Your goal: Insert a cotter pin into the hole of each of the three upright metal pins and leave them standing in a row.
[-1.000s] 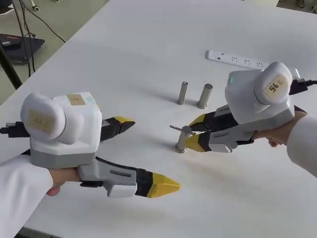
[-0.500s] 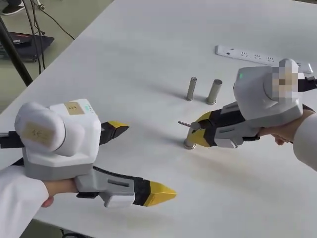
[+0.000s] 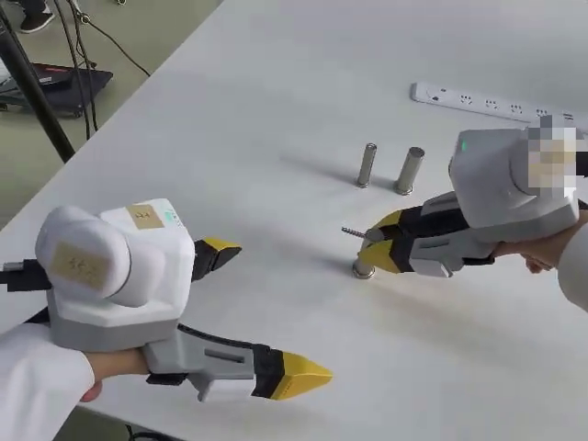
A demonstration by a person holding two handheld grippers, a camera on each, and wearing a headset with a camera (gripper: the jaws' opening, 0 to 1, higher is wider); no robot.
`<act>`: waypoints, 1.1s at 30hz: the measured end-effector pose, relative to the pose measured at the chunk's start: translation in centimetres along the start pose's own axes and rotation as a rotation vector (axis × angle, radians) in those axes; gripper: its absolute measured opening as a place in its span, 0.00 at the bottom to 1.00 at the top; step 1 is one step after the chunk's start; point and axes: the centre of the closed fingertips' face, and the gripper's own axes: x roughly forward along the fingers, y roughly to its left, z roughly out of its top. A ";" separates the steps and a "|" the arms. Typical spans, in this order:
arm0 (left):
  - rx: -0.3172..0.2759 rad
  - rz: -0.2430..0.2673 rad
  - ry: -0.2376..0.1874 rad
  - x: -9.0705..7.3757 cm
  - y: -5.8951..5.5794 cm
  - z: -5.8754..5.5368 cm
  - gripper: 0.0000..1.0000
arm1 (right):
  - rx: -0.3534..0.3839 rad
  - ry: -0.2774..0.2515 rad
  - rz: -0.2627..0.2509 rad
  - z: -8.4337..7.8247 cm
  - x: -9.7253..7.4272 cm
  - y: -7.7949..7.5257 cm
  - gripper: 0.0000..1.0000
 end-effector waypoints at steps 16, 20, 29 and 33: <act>0.013 -0.006 -0.005 0.6 -1.3 0.6 0.99 | -0.057 -0.017 0.002 0.9 -1.5 -2.5 0.08; 0.013 -0.001 -0.013 0.4 -1.7 1.4 0.99 | -0.087 -0.003 0.003 0.7 -1.8 -3.4 0.08; 0.018 -0.013 -0.025 0.3 -2.3 2.5 0.99 | -0.114 0.020 0.016 -0.2 -1.1 -4.3 0.08; 0.010 -0.009 -0.022 0.4 -2.3 2.6 0.99 | -0.099 0.016 0.022 -0.3 -1.0 -4.6 0.08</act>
